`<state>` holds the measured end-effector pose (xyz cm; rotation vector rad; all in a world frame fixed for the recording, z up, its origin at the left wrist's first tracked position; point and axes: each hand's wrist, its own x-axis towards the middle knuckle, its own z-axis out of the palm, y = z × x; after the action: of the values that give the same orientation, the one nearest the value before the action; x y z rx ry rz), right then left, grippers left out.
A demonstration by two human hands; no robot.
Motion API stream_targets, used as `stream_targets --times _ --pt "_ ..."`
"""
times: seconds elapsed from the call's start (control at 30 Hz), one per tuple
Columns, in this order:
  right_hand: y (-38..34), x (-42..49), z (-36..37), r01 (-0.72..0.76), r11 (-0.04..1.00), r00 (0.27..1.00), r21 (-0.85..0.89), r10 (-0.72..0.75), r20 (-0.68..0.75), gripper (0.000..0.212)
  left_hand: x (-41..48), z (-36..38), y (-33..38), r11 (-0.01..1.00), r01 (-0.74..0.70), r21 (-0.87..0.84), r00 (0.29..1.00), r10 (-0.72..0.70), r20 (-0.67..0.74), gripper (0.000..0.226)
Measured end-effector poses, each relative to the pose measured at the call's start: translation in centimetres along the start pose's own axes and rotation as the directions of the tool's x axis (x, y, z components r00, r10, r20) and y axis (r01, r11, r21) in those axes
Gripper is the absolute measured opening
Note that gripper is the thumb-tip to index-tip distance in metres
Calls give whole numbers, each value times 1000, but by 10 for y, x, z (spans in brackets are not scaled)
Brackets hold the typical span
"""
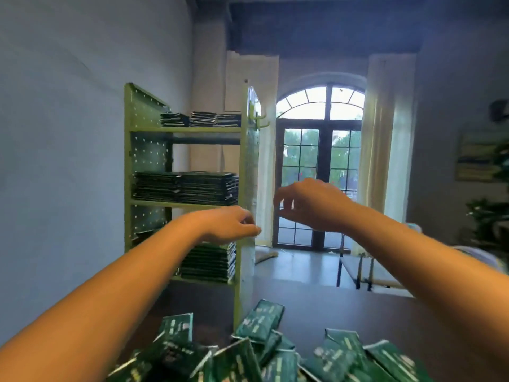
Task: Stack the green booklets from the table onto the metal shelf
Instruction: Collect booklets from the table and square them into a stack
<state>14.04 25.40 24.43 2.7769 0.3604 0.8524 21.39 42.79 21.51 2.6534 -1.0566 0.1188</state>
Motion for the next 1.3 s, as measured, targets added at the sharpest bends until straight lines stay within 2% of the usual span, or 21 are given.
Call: stream_targets --times 0.1,0.27,0.4,0.5,0.7,0.77,0.9,1.0,1.07,1.13,1.3 --pt "9 -37 20 -1 1000 996 1 1 92 29 -6 33 11 999 4 -47 992 2 124 43" --pt "28 -93 62 1 1000 967 -14 2 253 31 -6 86 32 980 29 -195 970 20 243 32" --pt "40 -128 101 -60 998 924 -4 57 379 33 0 124 40 989 10 -148 957 34 290 41" --pt "56 -160 135 -129 991 864 24 101 494 34 8 162 51 987 27 -160 938 30 345 43" --pt "92 -203 190 -301 947 799 112 187 571 31 33 220 69 992 56 -117 913 -3 408 50" --pt "101 -214 206 -327 940 800 103 217 560 36 41 234 71 985 95 -141 921 -34 388 57" --pt "122 -235 230 -538 842 738 32 453 501 51 62 258 74 944 210 -256 946 -130 298 72" --pt "137 -246 248 -693 720 642 33 597 481 57 75 281 76 925 288 -248 927 -204 313 88" --pt "138 -255 258 -741 671 586 25 628 512 65 78 295 76 936 306 -173 922 -246 299 99" --pt "140 -262 268 -756 653 590 37 656 471 68 81 307 76 945 304 -119 938 -275 212 100" --pt "145 -266 270 -771 604 630 203 677 379 72 80 325 76 927 272 -257 959 -284 -11 88"
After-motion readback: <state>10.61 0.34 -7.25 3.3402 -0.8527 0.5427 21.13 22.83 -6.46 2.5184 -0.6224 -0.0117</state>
